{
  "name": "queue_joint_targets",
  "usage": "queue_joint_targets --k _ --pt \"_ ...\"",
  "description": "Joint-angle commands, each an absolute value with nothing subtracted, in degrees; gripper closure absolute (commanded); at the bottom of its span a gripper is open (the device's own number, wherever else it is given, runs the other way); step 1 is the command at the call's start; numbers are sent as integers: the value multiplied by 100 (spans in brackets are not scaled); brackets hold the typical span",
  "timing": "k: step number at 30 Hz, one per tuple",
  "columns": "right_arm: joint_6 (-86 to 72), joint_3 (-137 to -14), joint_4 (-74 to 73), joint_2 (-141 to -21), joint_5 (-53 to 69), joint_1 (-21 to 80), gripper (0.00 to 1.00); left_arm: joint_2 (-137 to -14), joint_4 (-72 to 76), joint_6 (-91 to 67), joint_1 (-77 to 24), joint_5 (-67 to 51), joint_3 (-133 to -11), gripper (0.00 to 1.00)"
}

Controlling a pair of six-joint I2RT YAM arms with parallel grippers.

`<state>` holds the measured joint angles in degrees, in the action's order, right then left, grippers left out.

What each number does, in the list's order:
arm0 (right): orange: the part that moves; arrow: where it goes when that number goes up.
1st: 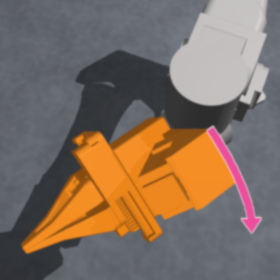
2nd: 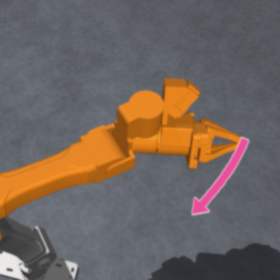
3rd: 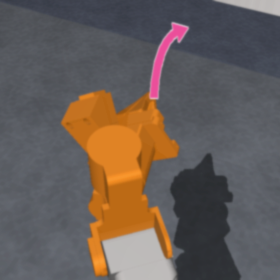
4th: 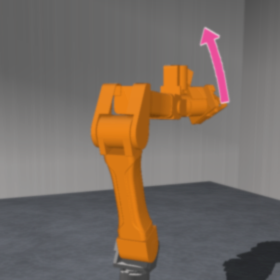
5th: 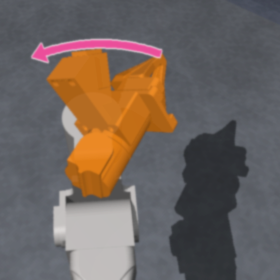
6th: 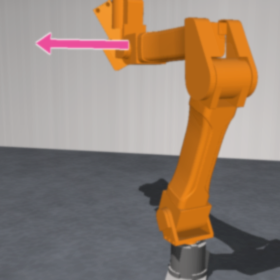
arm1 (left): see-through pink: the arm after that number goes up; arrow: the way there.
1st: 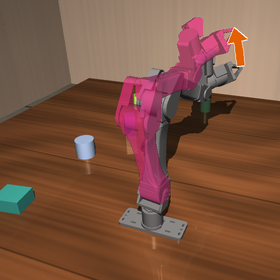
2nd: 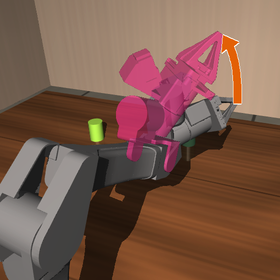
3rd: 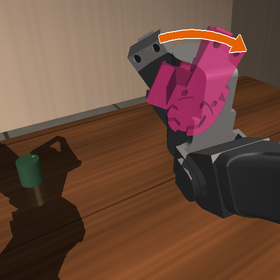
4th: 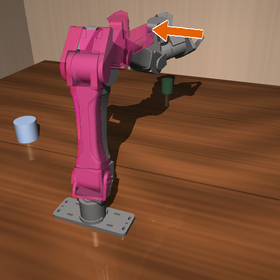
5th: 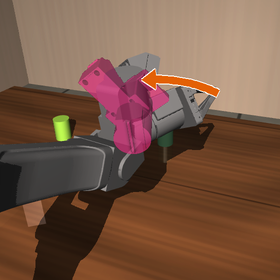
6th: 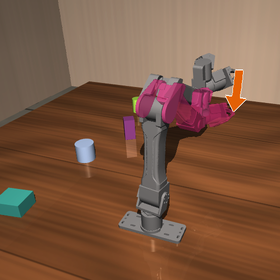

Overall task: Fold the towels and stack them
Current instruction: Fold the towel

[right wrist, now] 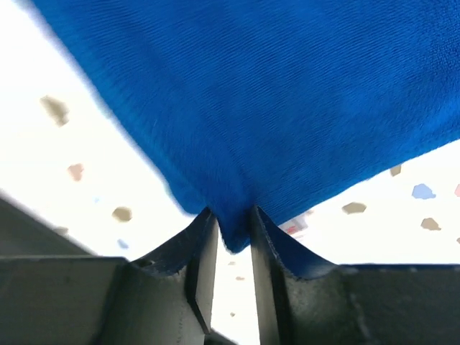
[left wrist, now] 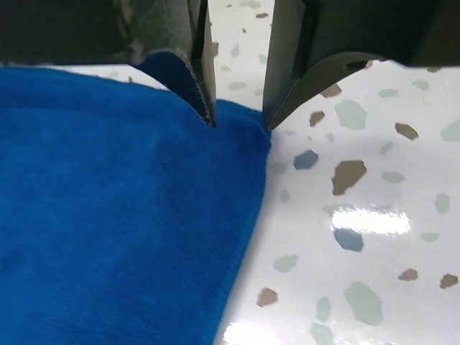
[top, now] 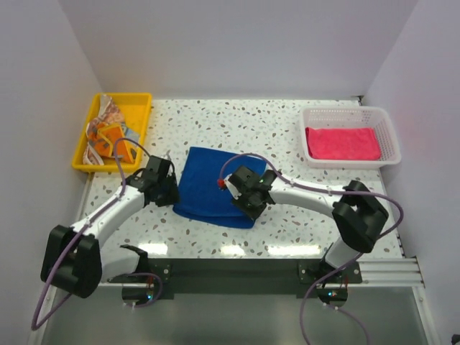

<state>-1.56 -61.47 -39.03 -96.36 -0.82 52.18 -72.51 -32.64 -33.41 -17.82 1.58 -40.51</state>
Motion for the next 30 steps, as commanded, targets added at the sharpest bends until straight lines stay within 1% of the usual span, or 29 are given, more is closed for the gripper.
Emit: queue_joint_targets --k 1,2,4,5,6,8,9,12,14,16,19,24,26,27,30 --pt "-114 -6109 -4323 -8844 535 5414 71 -6384 -3577 -3577 -2047 -219 -3781 61" --pt "-71 -6100 -4498 -8772 649 5492 66 -6224 -3708 -3699 -2091 -342 -3710 56" --pt "-35 -6047 -4692 -8666 1141 5537 61 -5795 -3814 -3805 -2144 -448 -3464 50" --pt "-35 -6038 -4859 -8605 1273 5555 58 -5679 -3875 -3875 -2145 -527 -3402 45" --pt "-35 -6021 -4886 -8596 1422 5563 53 -5582 -3902 -3893 -2145 -527 -3349 41" --pt "-35 -6047 -4939 -8587 1538 5572 50 -5493 -3946 -3911 -2145 -466 -3348 36" --pt "-44 -6099 -4948 -8604 1521 5581 50 -5519 -3929 -3920 -2136 -422 -3375 35" --pt "-368 -6266 -4764 -8744 767 5563 52 -5835 -3868 -3824 -2127 -115 -3620 35" --pt "-667 -6345 -4519 -8806 283 5502 55 -6134 -3745 -3709 -2083 174 -3840 37" --pt "-869 -6398 -4273 -8868 124 5406 58 -6423 -3517 -3613 -1917 272 -4007 39" --pt "-1273 -6381 -3754 -9069 9 5195 64 -6862 -3288 -3428 -1811 246 -4200 46" --pt "-1959 -6232 -3622 -9272 -325 5151 63 -7242 -3068 -3331 -1811 149 -4254 52" --pt "-2337 -6030 -3254 -9255 -308 5063 60 -7373 -2953 -3296 -1811 176 -4193 52" --pt "-2425 -5838 -3113 -9264 -308 5036 60 -7435 -2918 -3278 -1802 176 -4175 52" --pt "-2566 -5617 -2699 -9413 -316 4870 62 -7602 -2743 -3305 -1819 167 -4000 57"
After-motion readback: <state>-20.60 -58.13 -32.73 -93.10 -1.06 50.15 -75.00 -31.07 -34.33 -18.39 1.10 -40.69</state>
